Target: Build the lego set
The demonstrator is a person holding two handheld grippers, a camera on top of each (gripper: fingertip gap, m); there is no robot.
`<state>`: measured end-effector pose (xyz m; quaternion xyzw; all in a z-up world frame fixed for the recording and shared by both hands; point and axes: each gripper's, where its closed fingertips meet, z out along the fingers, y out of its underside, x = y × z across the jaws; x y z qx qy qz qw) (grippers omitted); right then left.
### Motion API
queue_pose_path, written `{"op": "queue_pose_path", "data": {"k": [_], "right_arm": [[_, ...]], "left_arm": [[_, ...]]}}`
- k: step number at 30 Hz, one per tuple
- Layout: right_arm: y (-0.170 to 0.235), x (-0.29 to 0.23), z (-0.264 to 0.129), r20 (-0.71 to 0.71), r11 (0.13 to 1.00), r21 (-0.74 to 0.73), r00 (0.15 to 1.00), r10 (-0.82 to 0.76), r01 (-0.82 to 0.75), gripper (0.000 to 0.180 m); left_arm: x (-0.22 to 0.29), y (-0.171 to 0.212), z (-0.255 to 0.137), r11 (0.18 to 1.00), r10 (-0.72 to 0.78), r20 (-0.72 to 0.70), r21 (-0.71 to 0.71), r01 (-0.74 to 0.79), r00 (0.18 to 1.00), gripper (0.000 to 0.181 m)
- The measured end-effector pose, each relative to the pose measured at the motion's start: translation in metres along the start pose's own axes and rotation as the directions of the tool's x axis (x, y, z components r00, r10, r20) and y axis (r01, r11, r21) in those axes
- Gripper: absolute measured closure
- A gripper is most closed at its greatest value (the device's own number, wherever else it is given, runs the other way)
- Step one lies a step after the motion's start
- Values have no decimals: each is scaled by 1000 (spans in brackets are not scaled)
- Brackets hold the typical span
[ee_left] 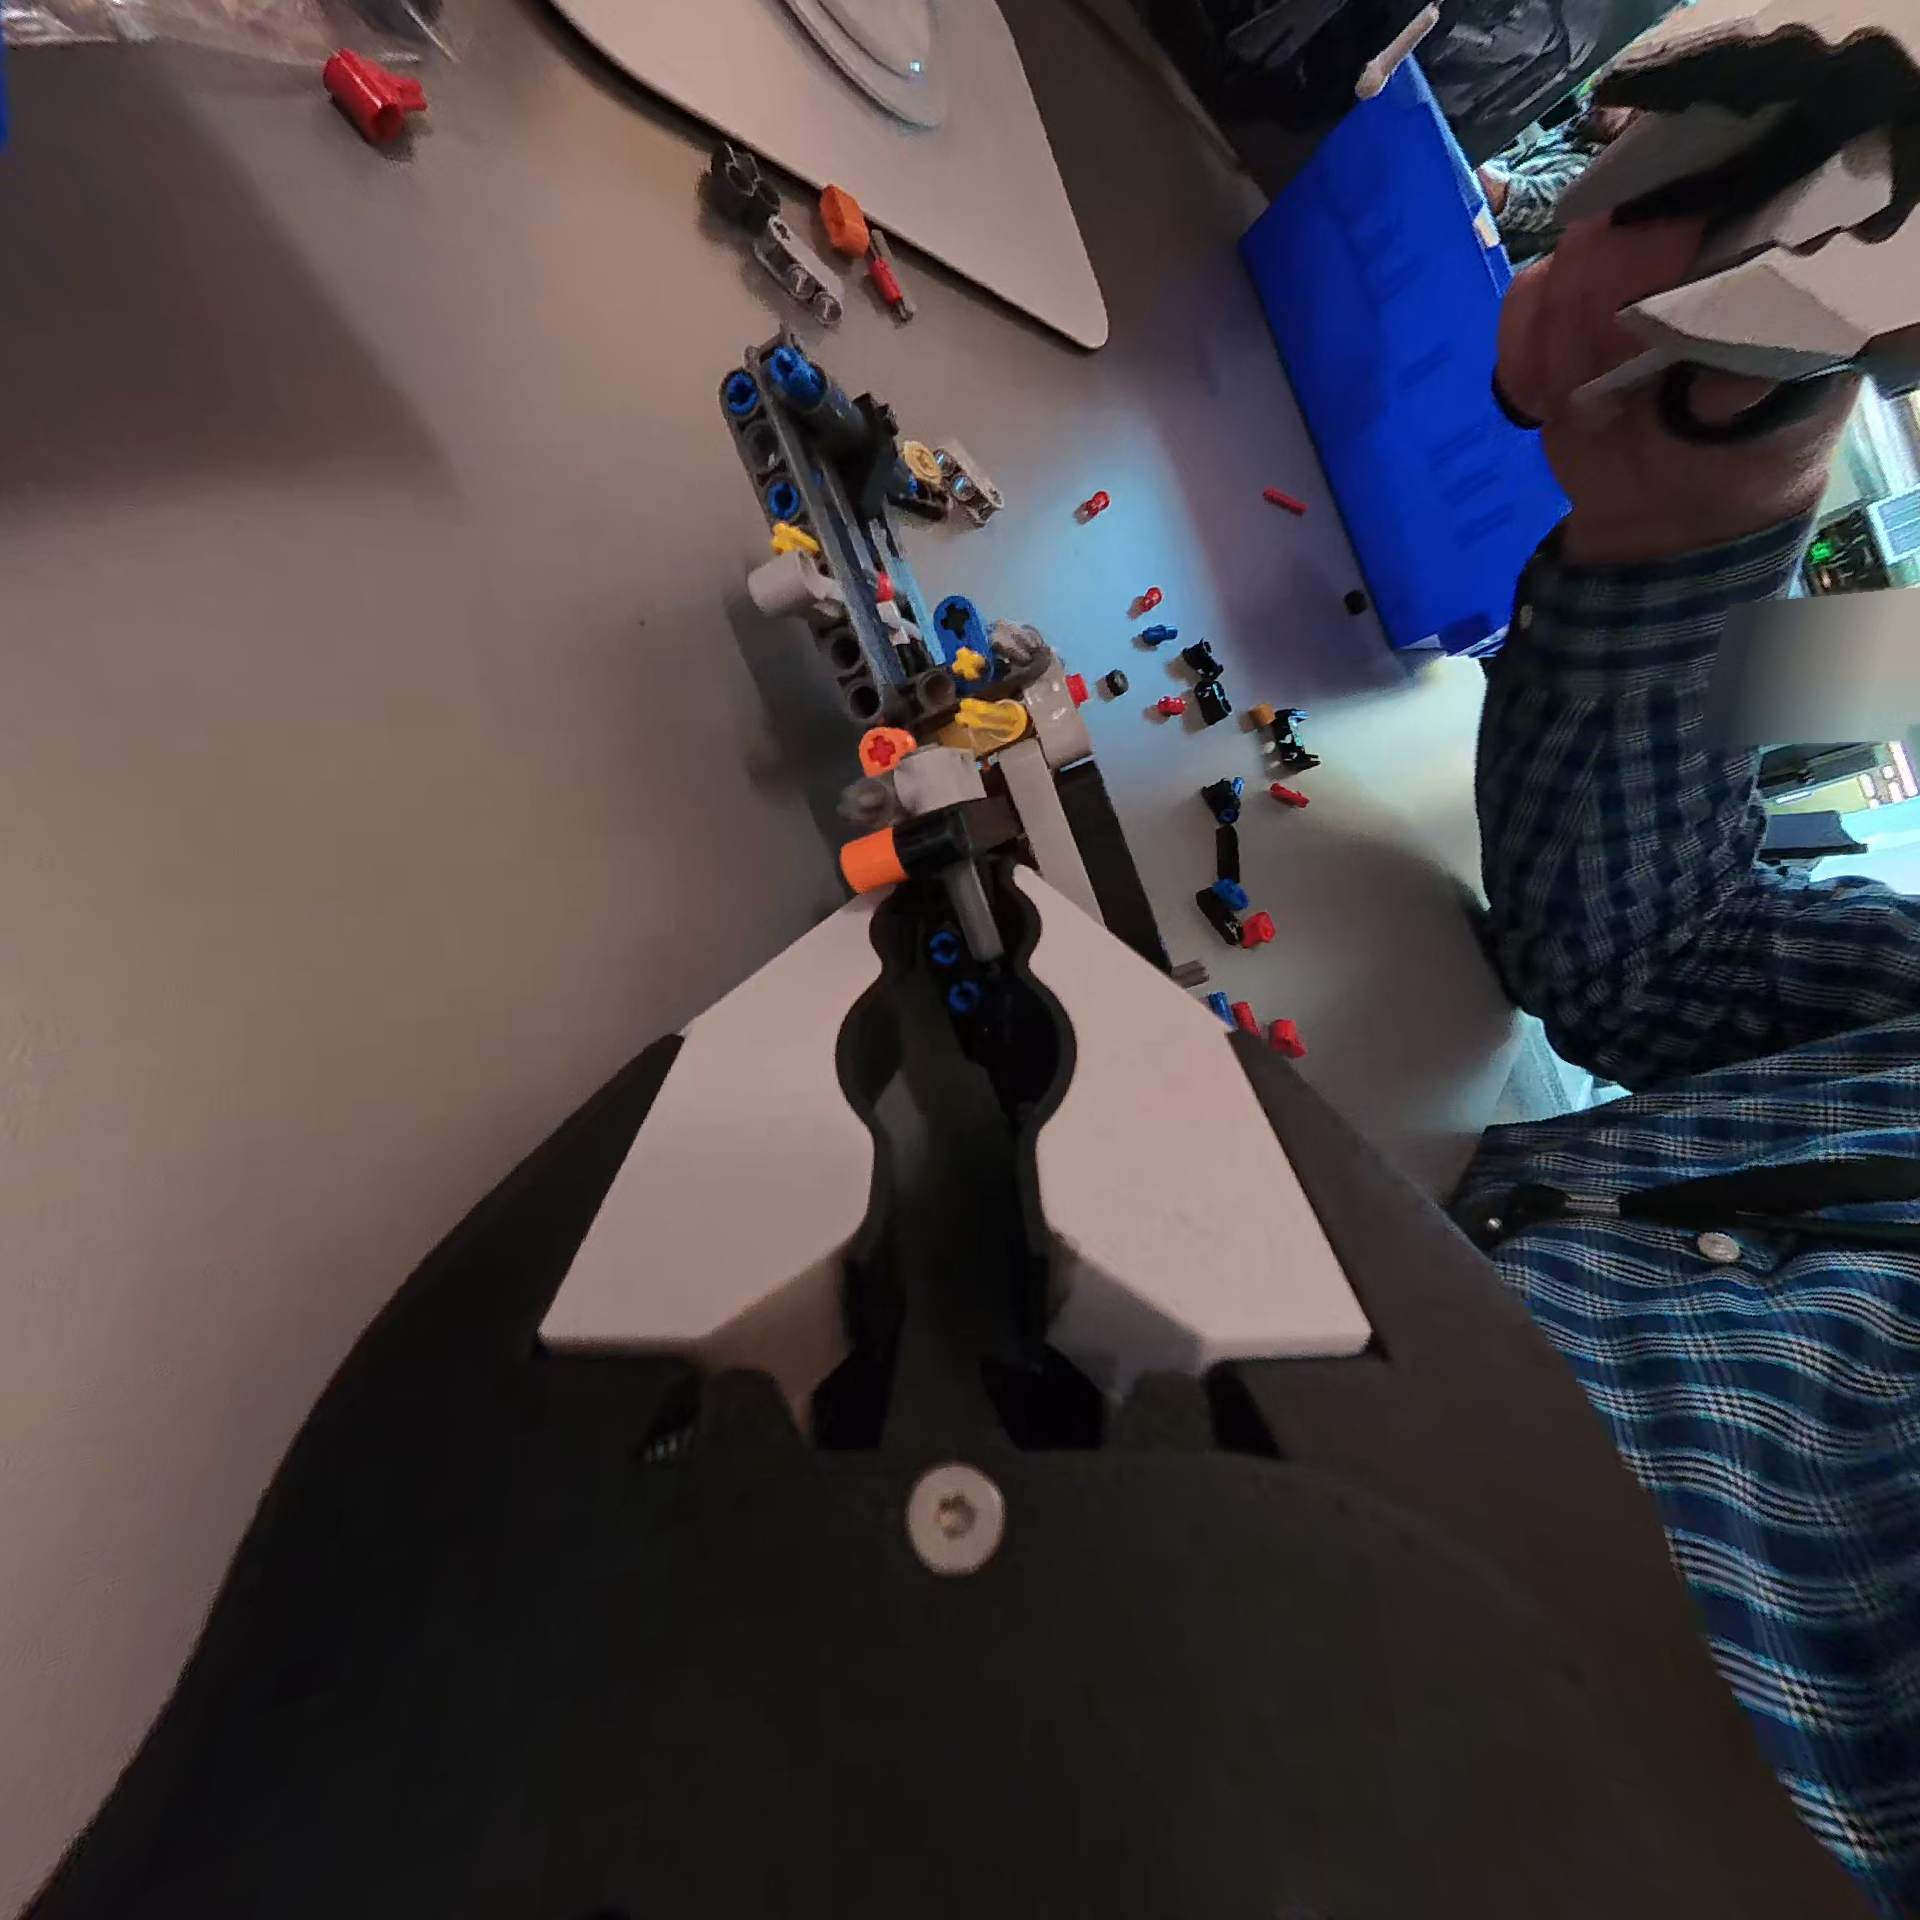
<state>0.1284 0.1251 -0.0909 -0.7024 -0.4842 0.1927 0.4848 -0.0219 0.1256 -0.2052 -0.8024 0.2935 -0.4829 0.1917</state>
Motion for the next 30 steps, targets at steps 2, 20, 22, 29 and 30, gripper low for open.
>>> {"op": "queue_pose_path", "data": {"k": [2, 20, 22, 29, 30], "right_arm": [[0, -1, -3, -6, 1000, -19, 1000, -12, 12, 144], [67, -55, -21, 25, 980, -185, 996, 84, -78, 145], [72, -60, -23, 25, 979, -176, 994, 103, -98, 145], [86, -66, -32, 6, 976, -179, 992, 124, -120, 144], [86, -66, -34, -1, 977, -177, 992, 124, -123, 144]], "left_arm": [[0, 1, 0, 1000, 12, 9, -10, -12, 1000, 167], [2, 19, -5, 977, 145, 50, -167, -135, 988, 143], [1, 21, -7, 973, 155, 59, -184, -142, 986, 139], [5, 18, -14, 975, 157, 42, -168, -148, 987, 128], [5, 18, -16, 976, 155, 48, -165, -146, 987, 126]]}}
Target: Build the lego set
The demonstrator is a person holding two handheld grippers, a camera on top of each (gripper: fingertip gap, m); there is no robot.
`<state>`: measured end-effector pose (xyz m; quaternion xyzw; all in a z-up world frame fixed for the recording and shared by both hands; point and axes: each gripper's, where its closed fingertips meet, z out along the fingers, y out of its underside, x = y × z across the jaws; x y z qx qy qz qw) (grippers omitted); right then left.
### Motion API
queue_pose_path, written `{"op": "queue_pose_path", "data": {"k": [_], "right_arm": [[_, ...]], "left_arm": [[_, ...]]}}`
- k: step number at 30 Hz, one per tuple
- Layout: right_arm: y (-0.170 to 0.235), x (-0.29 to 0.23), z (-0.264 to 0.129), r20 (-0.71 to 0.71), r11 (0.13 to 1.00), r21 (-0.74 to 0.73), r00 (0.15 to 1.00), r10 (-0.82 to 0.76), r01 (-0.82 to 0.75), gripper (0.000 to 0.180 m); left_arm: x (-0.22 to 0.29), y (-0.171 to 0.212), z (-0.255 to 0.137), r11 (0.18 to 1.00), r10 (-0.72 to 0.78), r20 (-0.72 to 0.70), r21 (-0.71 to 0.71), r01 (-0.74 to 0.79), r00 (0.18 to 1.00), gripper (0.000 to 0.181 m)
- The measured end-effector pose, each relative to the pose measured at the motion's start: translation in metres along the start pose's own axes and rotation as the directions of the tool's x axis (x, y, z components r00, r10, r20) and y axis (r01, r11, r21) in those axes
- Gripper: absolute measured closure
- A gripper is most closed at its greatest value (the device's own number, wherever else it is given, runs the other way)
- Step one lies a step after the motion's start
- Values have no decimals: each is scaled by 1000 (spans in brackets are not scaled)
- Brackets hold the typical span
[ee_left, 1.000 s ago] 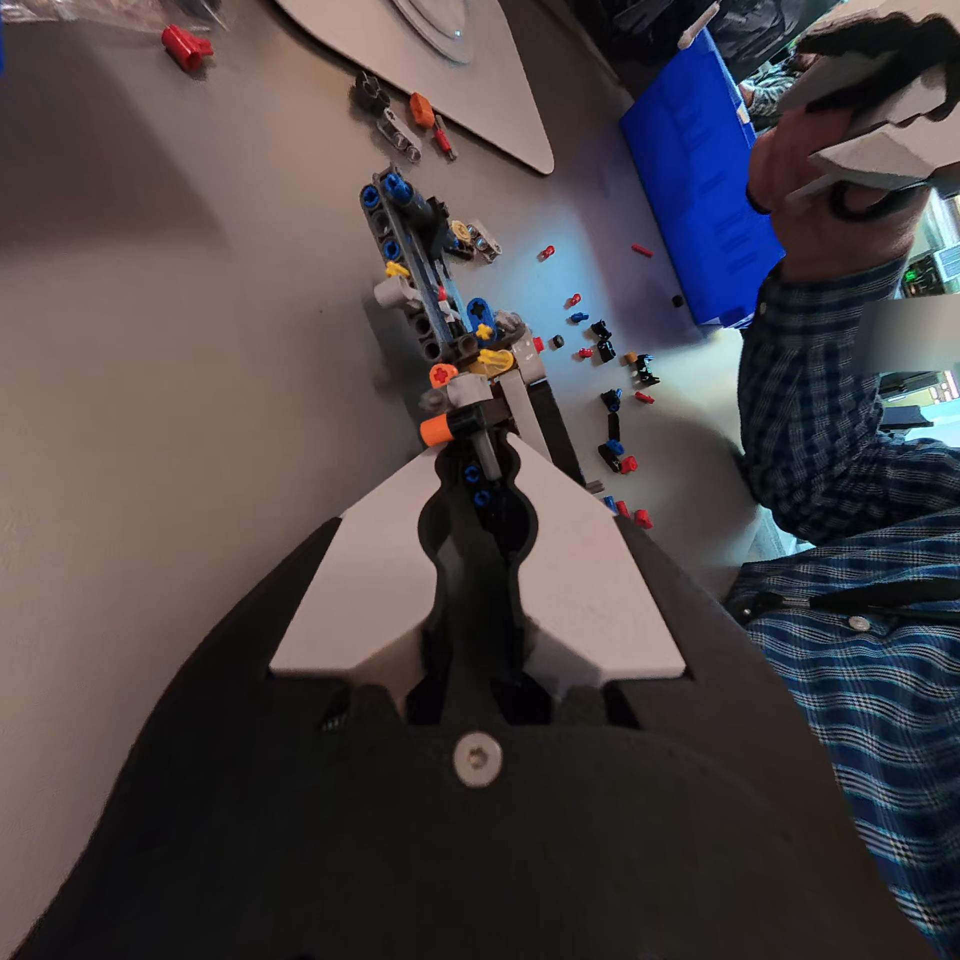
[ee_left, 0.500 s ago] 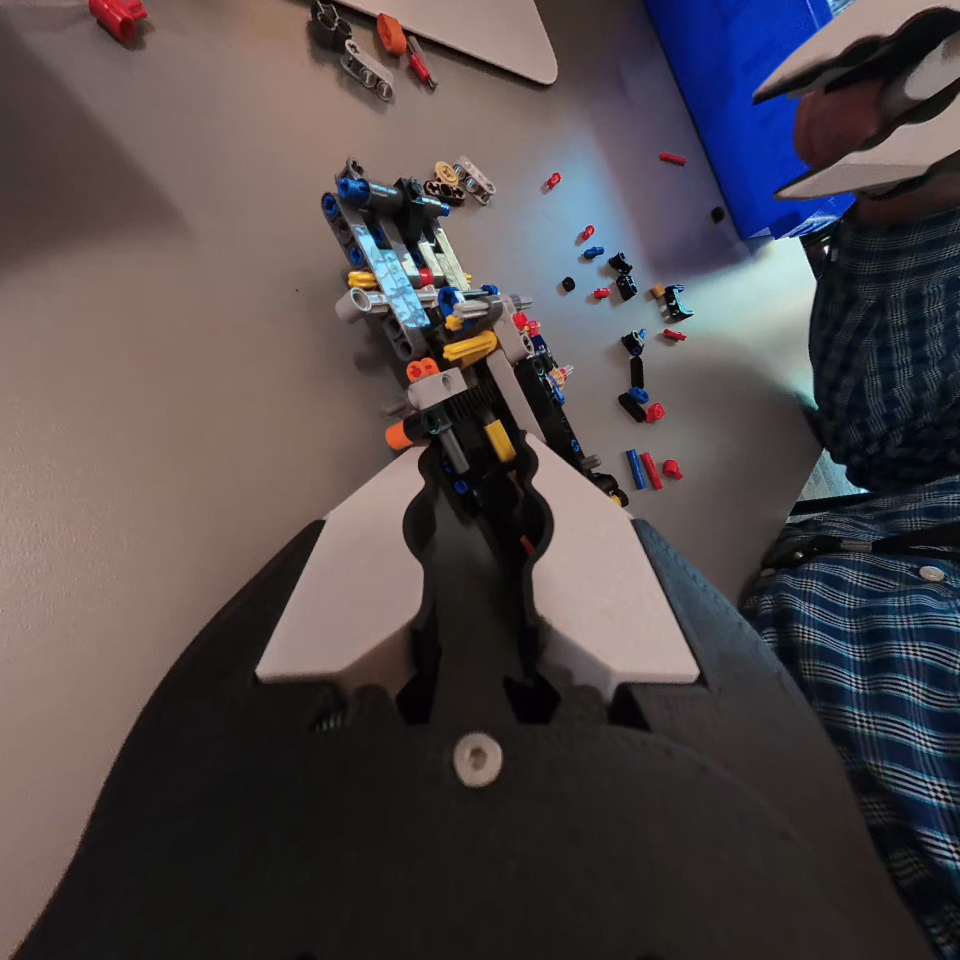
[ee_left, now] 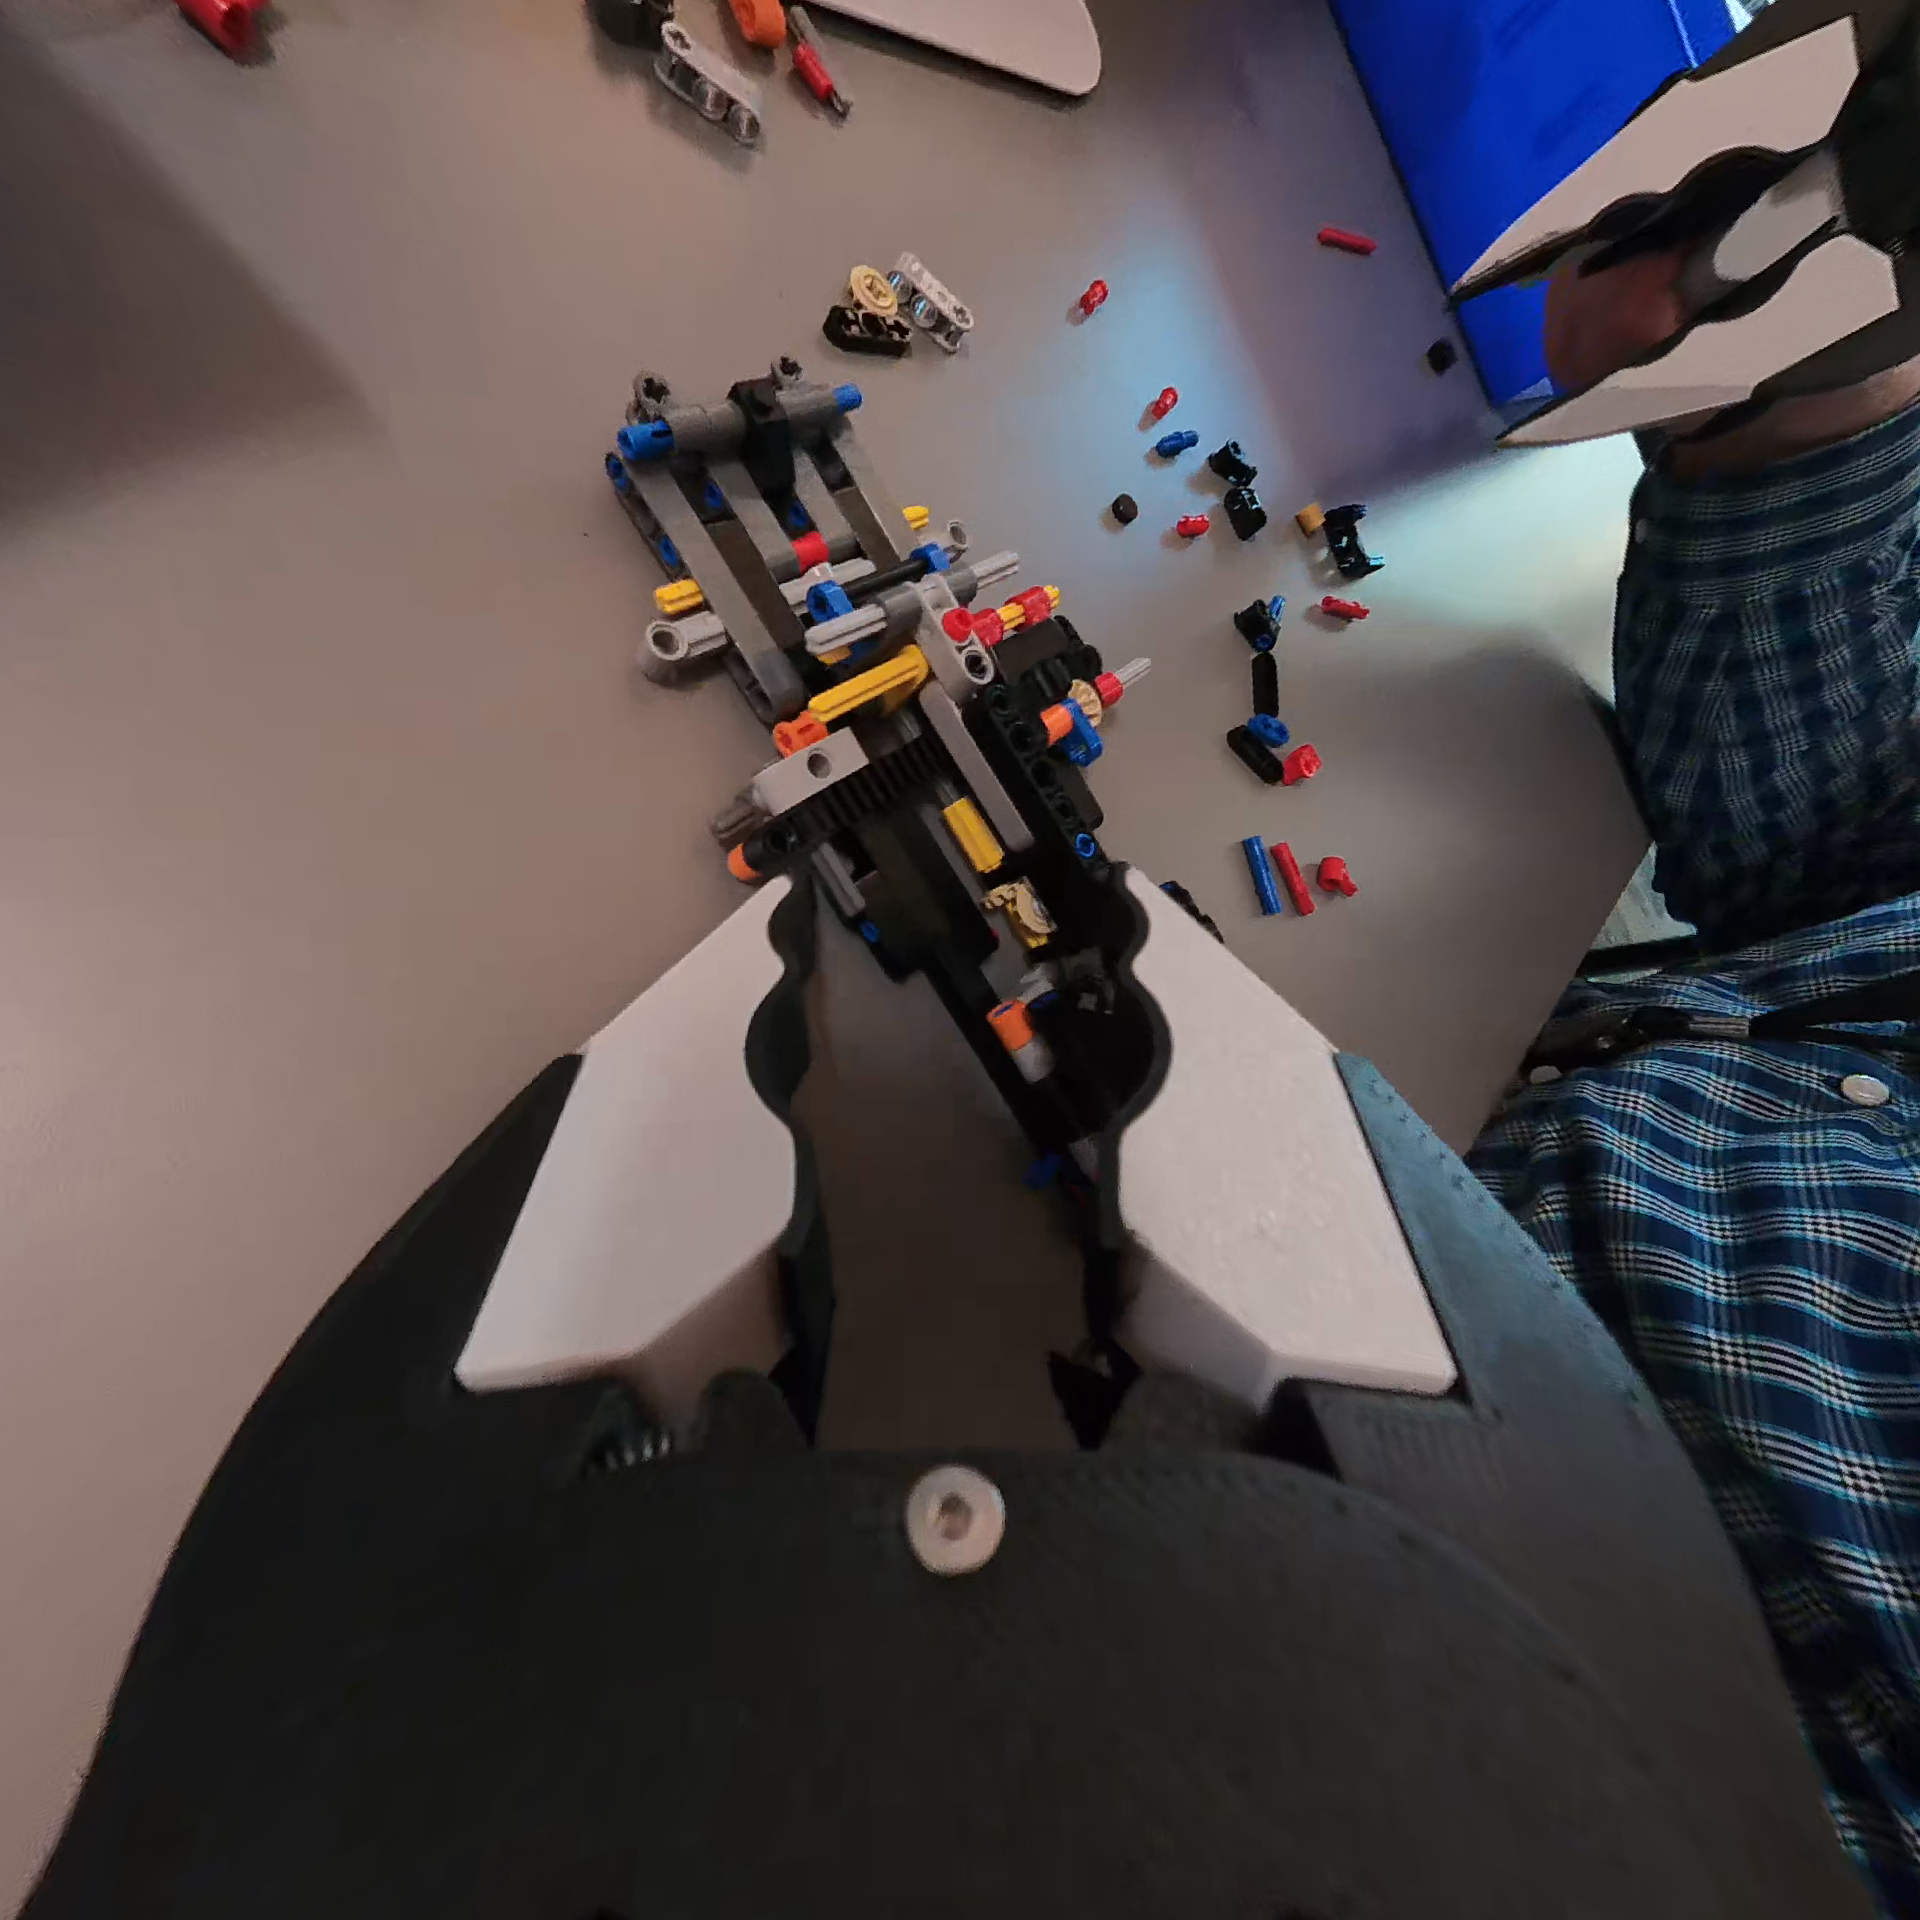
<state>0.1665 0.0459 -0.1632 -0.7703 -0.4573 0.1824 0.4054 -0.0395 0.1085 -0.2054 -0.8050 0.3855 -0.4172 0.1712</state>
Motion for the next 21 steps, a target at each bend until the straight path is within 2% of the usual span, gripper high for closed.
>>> {"op": "queue_pose_path", "data": {"k": [10, 15, 21], "right_arm": [[14, -1, -2, -9, 1000, -7, 1000, 20, -20, 143], [20, -2, 2, -13, 999, -44, 1000, 9, -10, 141], [28, -5, 8, -2, 997, -76, 1000, 9, -9, 141]], "left_arm": [[25, 7, -16, 995, 93, 145, 20, -97, 985, 93], [29, 19, -6, 990, 143, 228, -42, -137, 963, 92], [28, 32, 10, 980, 178, 213, -129, -153, 961, 108]]}}
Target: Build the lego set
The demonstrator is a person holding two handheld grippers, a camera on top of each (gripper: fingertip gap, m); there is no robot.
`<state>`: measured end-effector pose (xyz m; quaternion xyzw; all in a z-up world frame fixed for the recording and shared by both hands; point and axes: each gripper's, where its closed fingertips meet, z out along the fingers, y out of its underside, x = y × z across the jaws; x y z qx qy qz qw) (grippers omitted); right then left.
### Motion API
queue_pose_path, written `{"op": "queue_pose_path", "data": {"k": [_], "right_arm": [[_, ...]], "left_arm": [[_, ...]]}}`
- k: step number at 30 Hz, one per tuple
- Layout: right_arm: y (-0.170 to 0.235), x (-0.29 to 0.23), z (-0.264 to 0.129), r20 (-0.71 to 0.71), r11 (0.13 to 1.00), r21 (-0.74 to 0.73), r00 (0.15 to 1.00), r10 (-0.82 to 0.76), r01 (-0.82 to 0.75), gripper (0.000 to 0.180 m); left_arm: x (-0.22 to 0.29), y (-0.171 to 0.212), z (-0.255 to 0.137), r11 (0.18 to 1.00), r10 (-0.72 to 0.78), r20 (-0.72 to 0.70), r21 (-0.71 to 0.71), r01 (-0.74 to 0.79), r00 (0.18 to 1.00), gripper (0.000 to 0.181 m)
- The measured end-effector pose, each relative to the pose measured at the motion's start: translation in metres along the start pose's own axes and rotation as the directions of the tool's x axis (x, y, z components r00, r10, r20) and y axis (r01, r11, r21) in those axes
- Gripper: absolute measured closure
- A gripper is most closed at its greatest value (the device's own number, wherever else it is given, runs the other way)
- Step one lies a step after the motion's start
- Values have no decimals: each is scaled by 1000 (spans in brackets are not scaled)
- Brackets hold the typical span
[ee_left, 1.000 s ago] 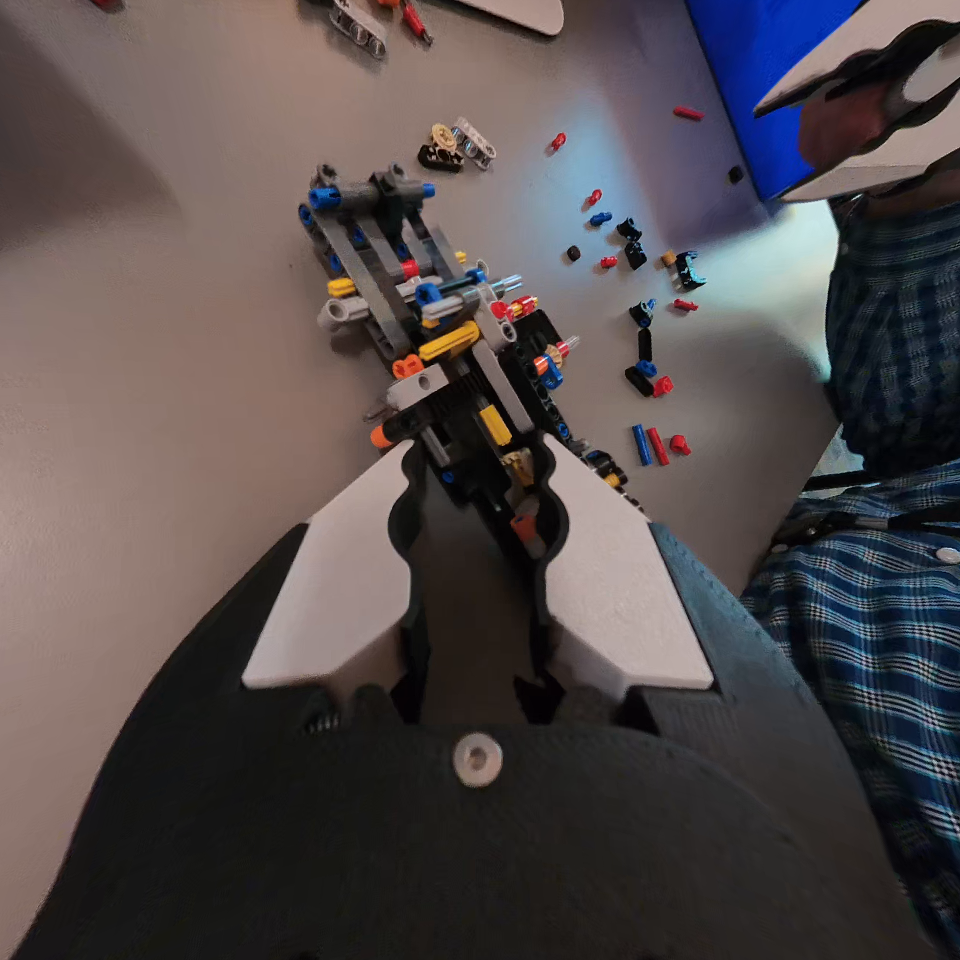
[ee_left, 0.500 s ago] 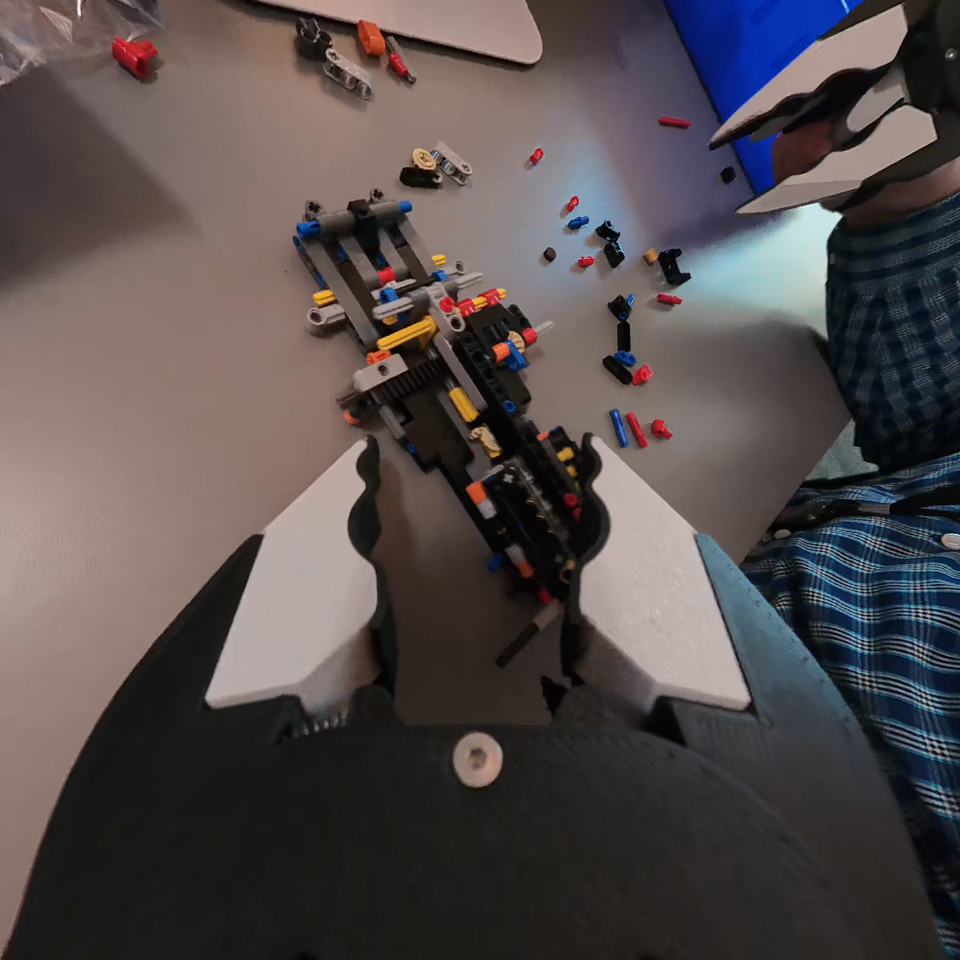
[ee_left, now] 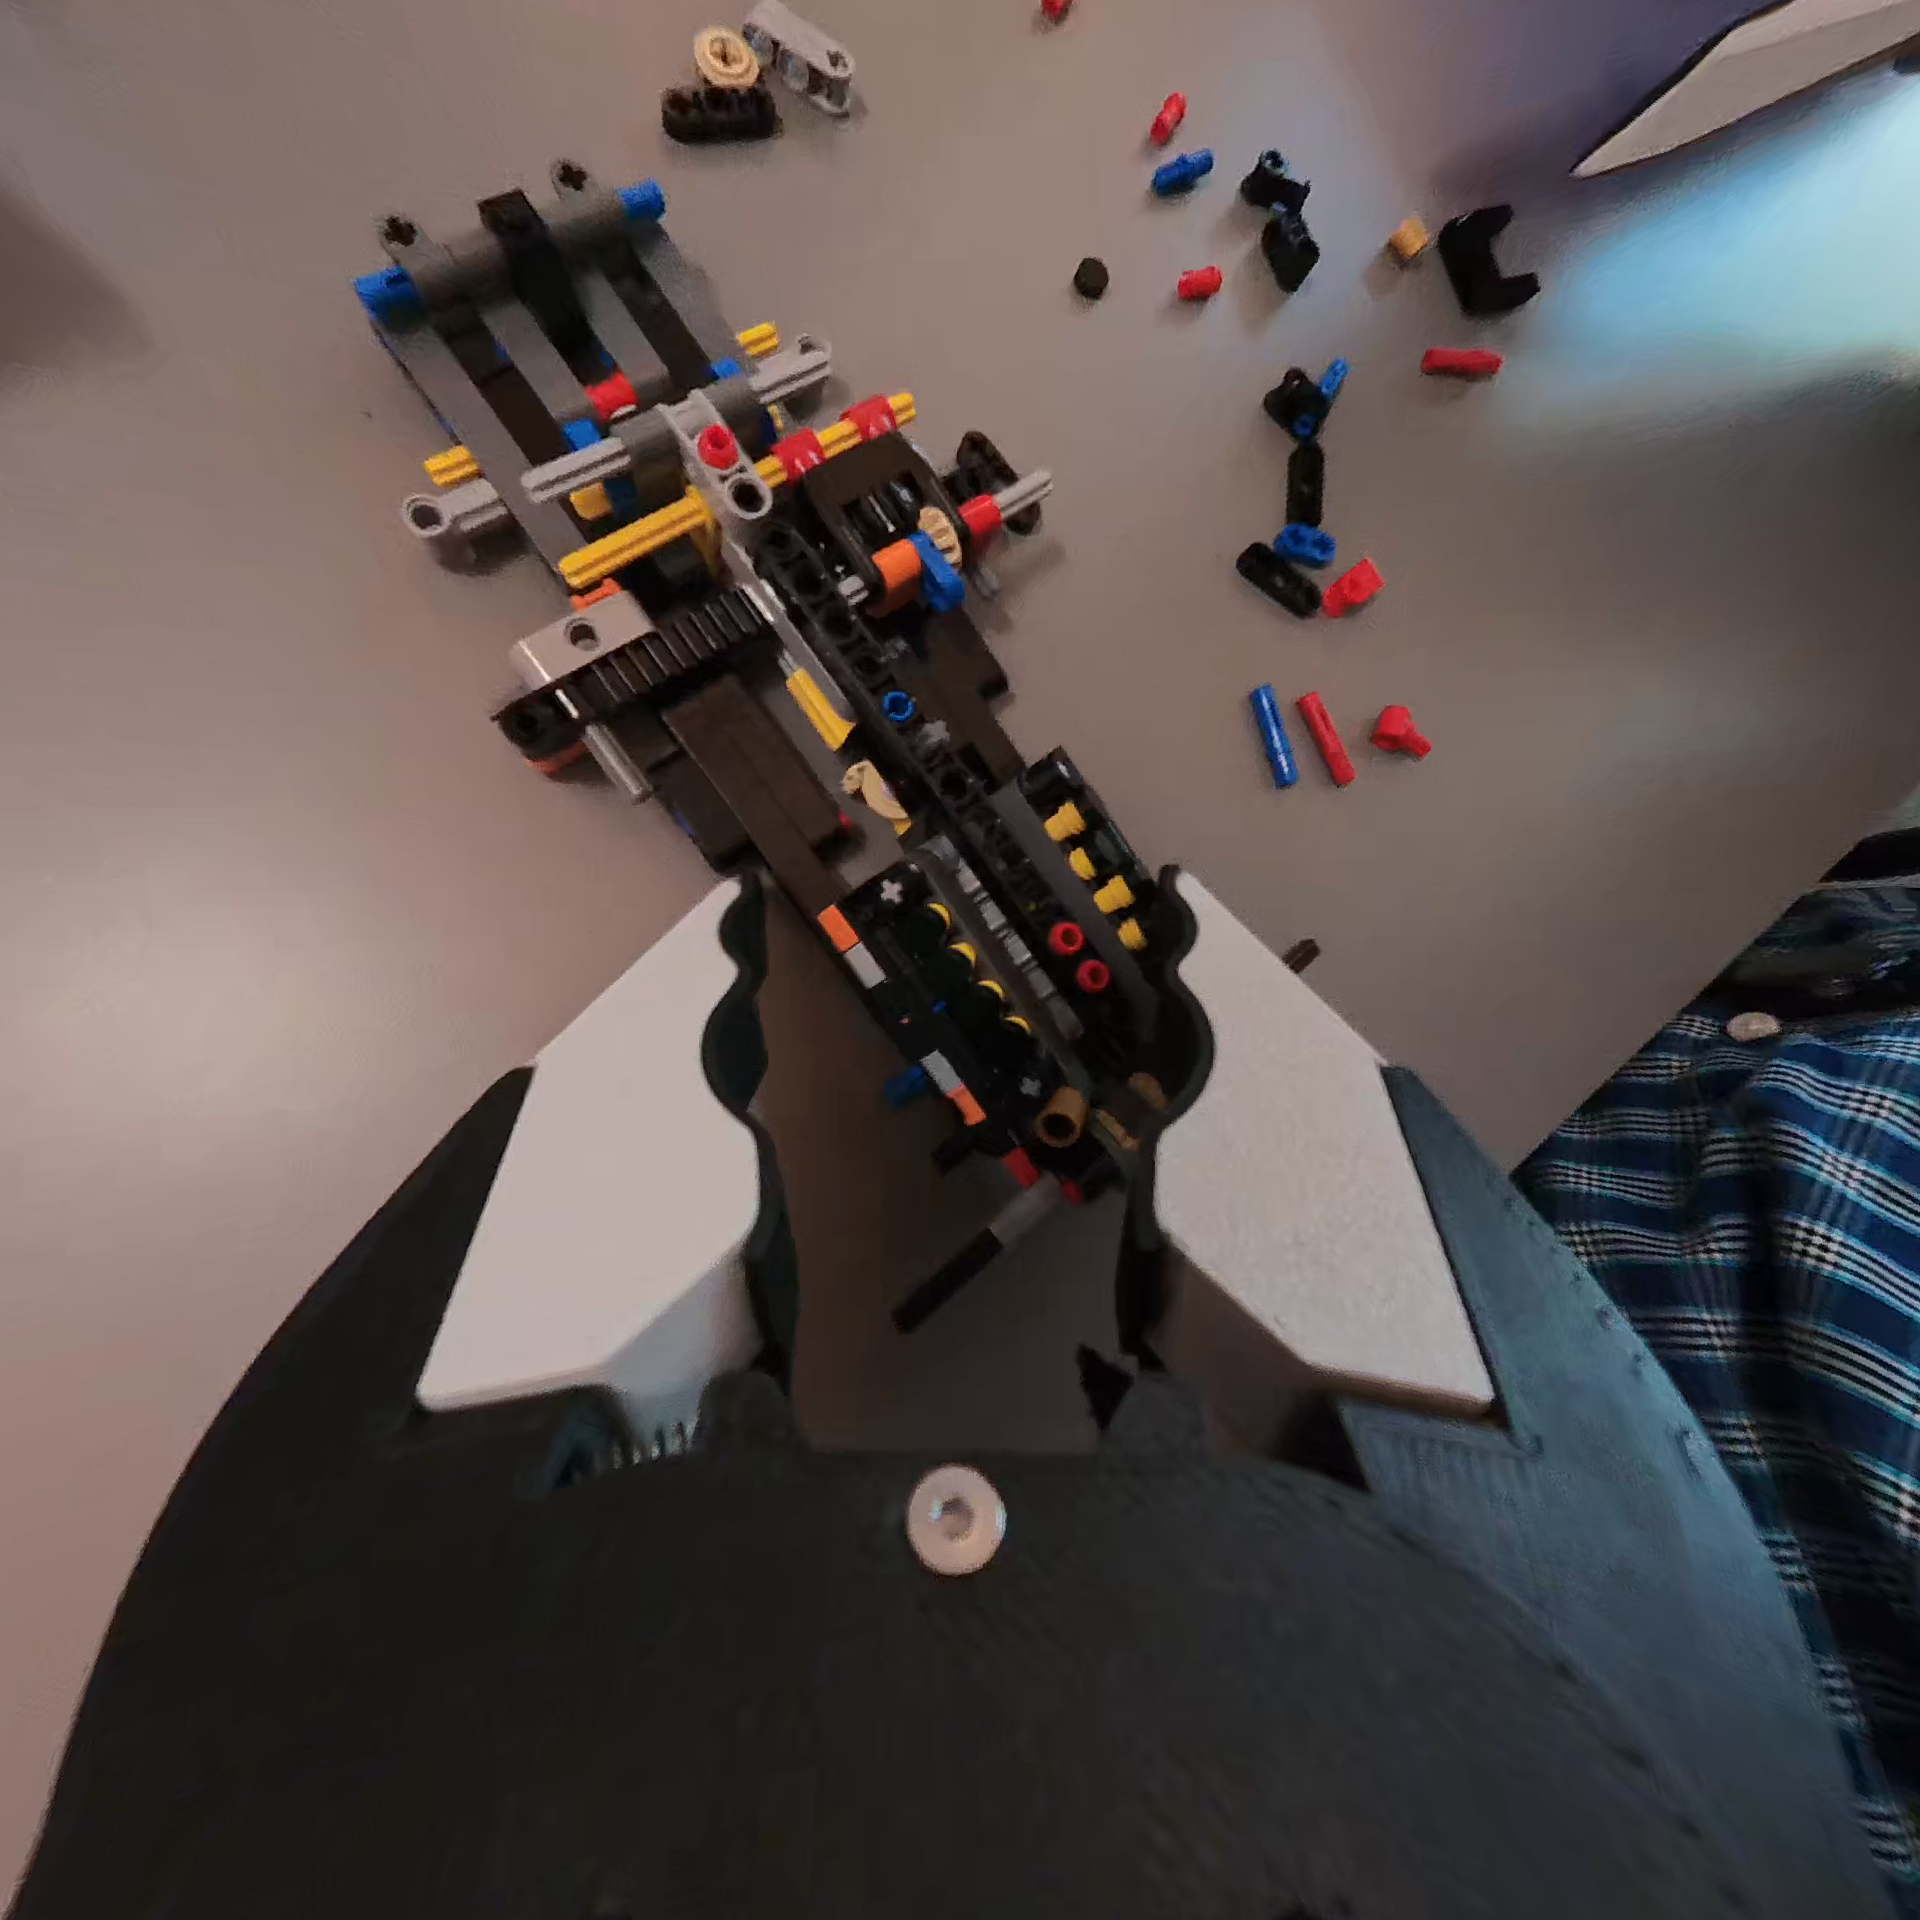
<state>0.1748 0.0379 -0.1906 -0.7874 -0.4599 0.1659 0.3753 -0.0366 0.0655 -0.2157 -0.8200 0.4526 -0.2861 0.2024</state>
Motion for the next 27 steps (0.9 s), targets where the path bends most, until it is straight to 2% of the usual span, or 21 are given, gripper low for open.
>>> {"op": "queue_pose_path", "data": {"k": [8, 10, 16, 21, 25, 26, 27], "right_arm": [[8, -3, 8, 20, 1000, -25, 1000, 0, 0, 140], [9, -3, 8, 23, 1000, -22, 1000, 1, -1, 141], [8, -3, 9, 14, 1000, -16, 1000, -1, 1, 140], [5, -6, 13, 19, 1000, -10, 1000, -7, 7, 140], [-1, -7, 13, -1, 1000, 6, 1000, -22, 22, 141], [-3, -7, 13, -5, 1000, 11, 1000, -25, 25, 141], [-4, -8, 13, -8, 1000, 13, 1000, -27, 27, 141]], "left_arm": [[-11, 2, -7, 990, 120, -38, -66, -122, 992, 113], [-14, 1, -13, 981, 171, -58, -77, -175, 984, 120], [-6, -3, -31, 994, 108, -28, -3, -108, 994, 93], [2, 7, -15, 999, 46, 117, -20, -44, 992, 75], [-3, 12, 3, 999, 8, 168, -53, 1, 986, 85], [-6, 13, 5, 998, 7, 186, -59, 5, 982, 91], [-11, 13, 3, 998, 15, 209, -61, -3, 978, 106]]}}
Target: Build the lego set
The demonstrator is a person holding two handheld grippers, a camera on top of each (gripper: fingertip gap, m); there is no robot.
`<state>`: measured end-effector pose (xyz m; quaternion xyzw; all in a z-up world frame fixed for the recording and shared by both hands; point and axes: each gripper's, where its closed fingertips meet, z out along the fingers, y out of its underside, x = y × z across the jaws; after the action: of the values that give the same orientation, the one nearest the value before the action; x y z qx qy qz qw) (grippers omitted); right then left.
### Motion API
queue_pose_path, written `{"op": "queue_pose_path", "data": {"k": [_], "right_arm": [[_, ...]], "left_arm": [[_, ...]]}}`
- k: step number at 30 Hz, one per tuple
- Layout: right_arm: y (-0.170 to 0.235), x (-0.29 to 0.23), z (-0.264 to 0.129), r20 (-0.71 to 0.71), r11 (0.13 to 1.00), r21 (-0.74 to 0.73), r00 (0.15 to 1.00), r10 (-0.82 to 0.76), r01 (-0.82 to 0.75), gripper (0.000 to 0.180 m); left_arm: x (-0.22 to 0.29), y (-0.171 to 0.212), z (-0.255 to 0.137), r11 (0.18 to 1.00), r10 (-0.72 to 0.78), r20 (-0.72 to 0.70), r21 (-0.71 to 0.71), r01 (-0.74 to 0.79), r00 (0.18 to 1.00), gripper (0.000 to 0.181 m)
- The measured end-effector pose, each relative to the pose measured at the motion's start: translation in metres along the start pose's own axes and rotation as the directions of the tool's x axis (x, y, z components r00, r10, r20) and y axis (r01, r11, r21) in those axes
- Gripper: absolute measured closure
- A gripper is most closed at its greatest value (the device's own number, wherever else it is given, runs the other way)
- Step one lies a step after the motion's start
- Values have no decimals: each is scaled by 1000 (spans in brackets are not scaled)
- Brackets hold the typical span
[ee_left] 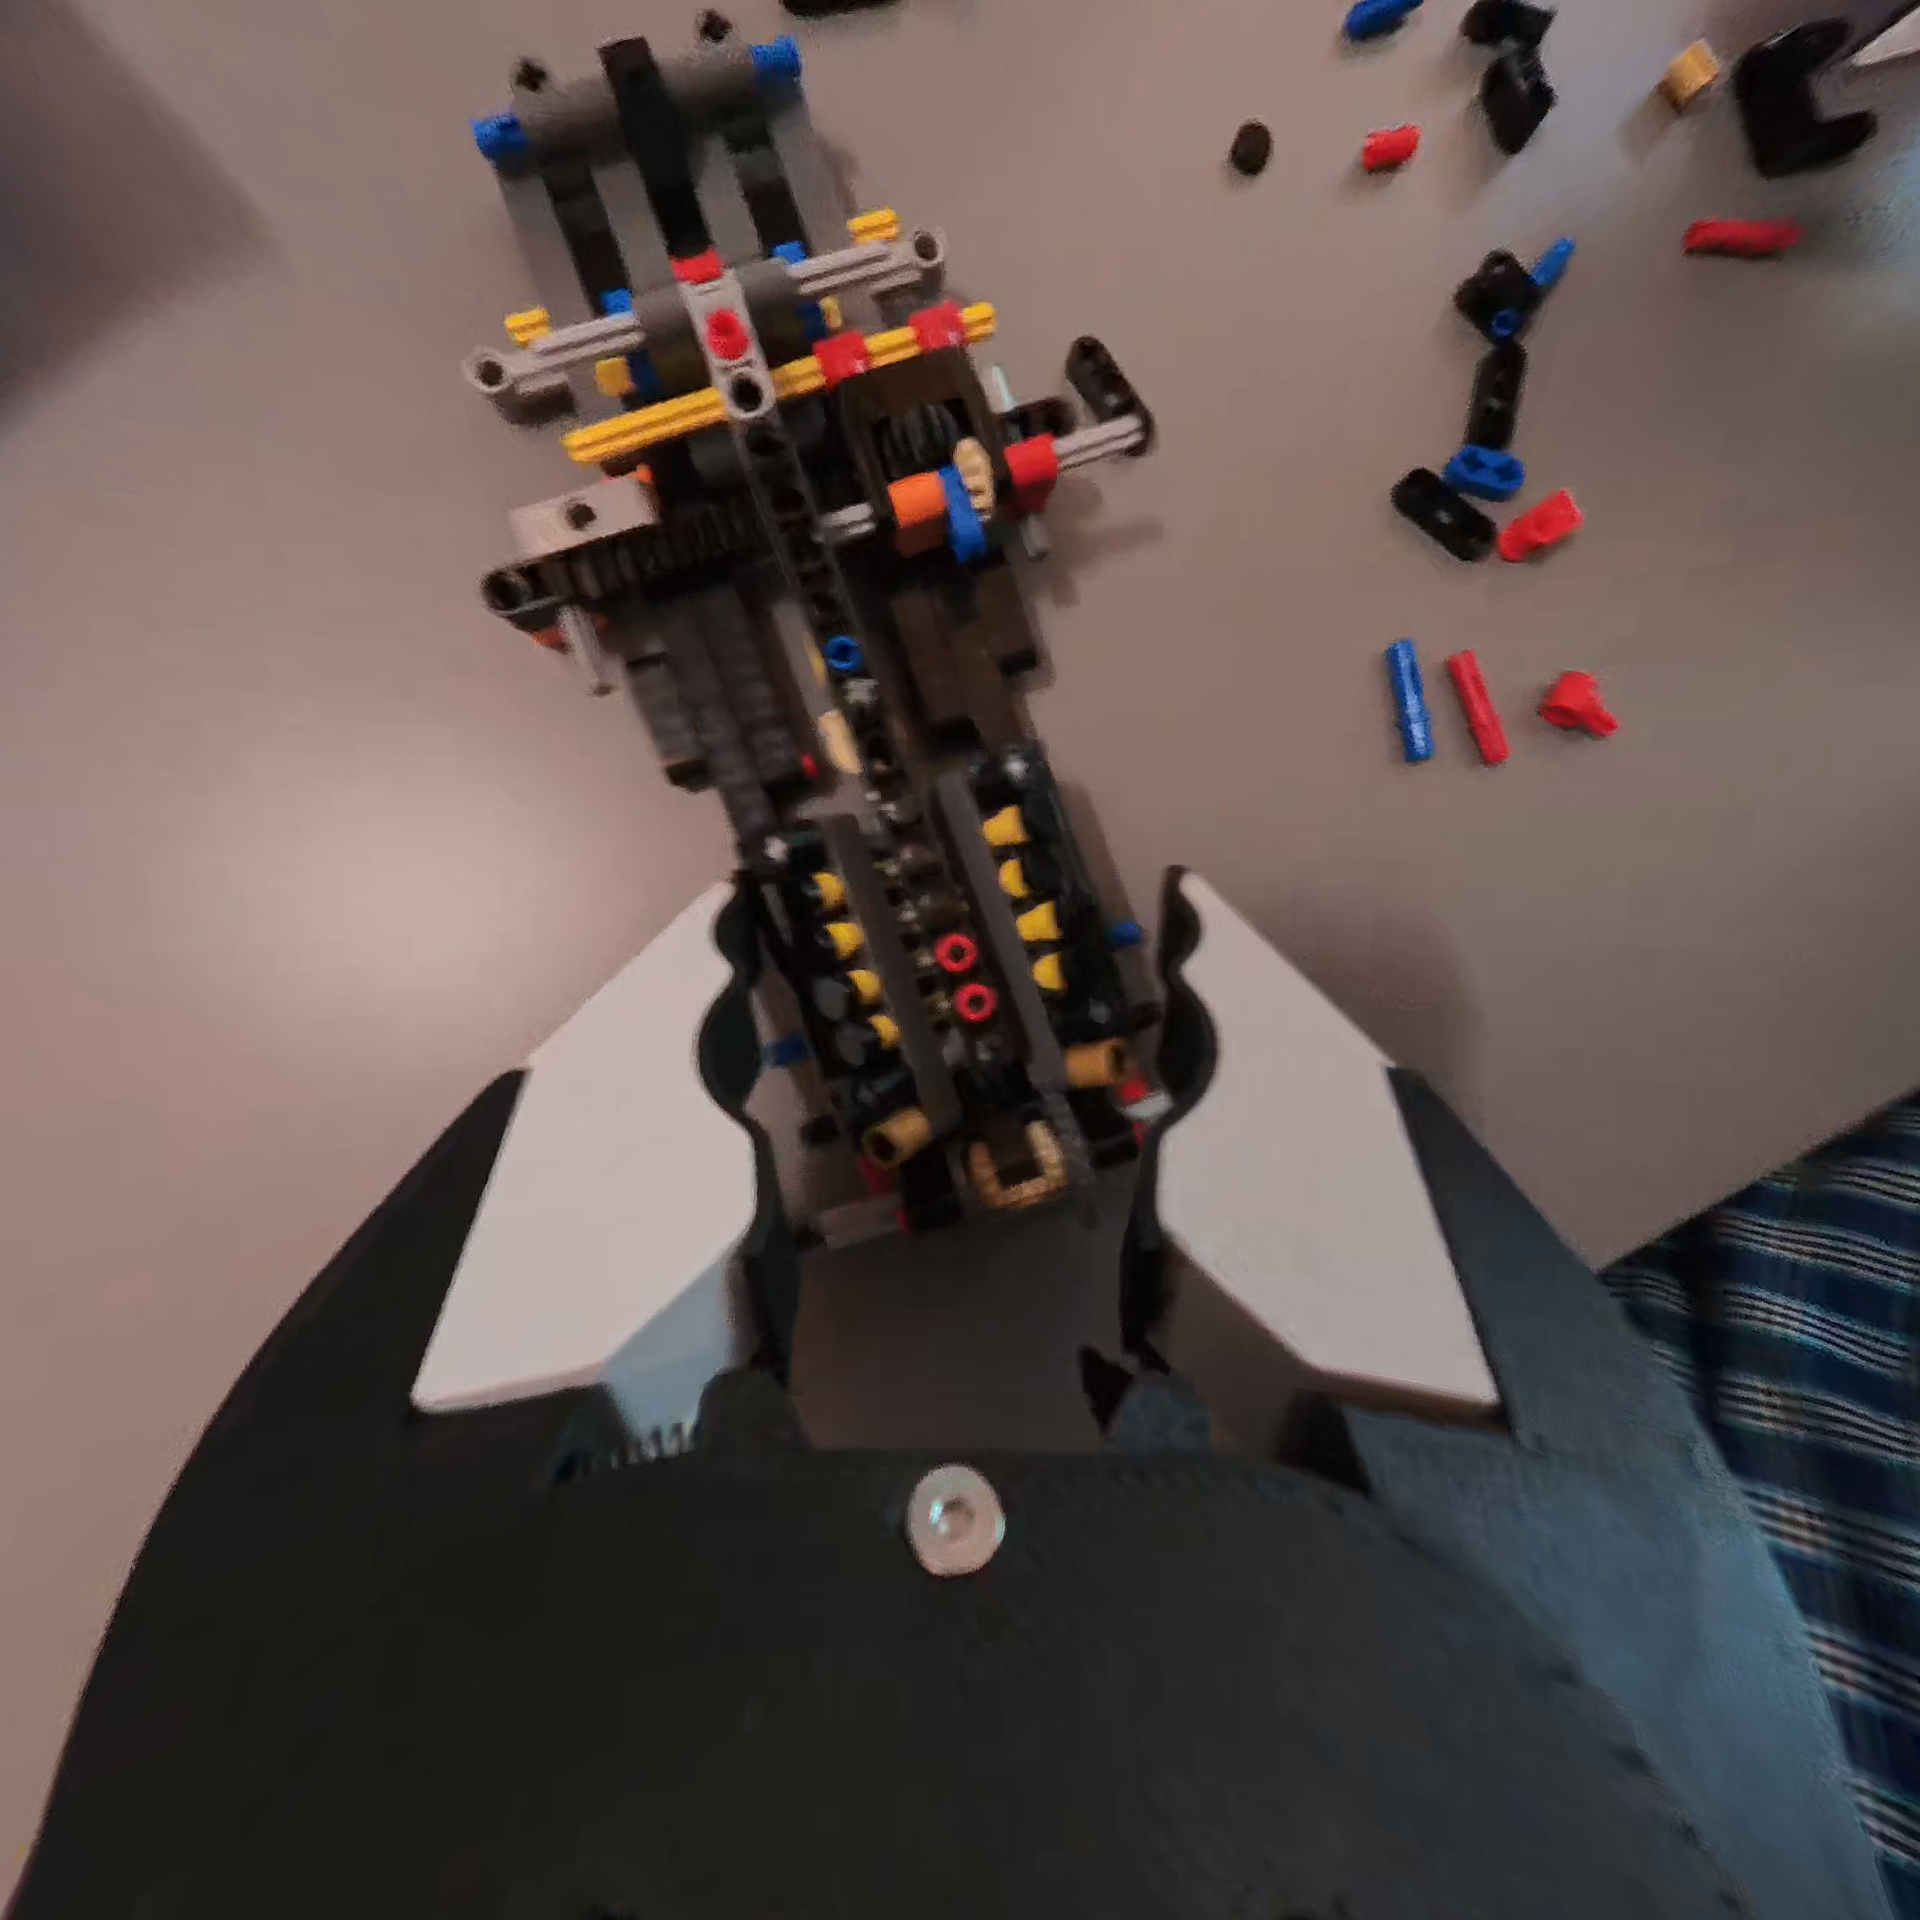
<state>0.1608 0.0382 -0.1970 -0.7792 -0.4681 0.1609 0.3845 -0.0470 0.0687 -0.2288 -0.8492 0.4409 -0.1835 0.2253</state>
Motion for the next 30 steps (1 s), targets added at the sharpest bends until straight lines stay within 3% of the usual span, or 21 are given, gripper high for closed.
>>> {"op": "queue_pose_path", "data": {"k": [5, 10, 19, 30], "right_arm": [[-6, -1, 1, -20, 1000, 20, 1000, -19, 20, 141], [-15, -1, 0, -34, 998, 54, 999, -31, 32, 141], [-26, -4, 2, -48, 994, 99, 998, -40, 45, 141], [-35, -8, 5, -77, 988, 122, 993, -87, 96, 140]], "left_arm": [[-6, -2, -2, 1000, -26, -38, 13, 26, 999, 115], [-5, -12, -7, 987, -131, -196, 65, 146, 972, 116], [-8, -34, -25, 918, -284, -540, 84, 387, 792, 117], [-9, -42, -26, 906, -291, -632, 59, 419, 718, 117]]}}
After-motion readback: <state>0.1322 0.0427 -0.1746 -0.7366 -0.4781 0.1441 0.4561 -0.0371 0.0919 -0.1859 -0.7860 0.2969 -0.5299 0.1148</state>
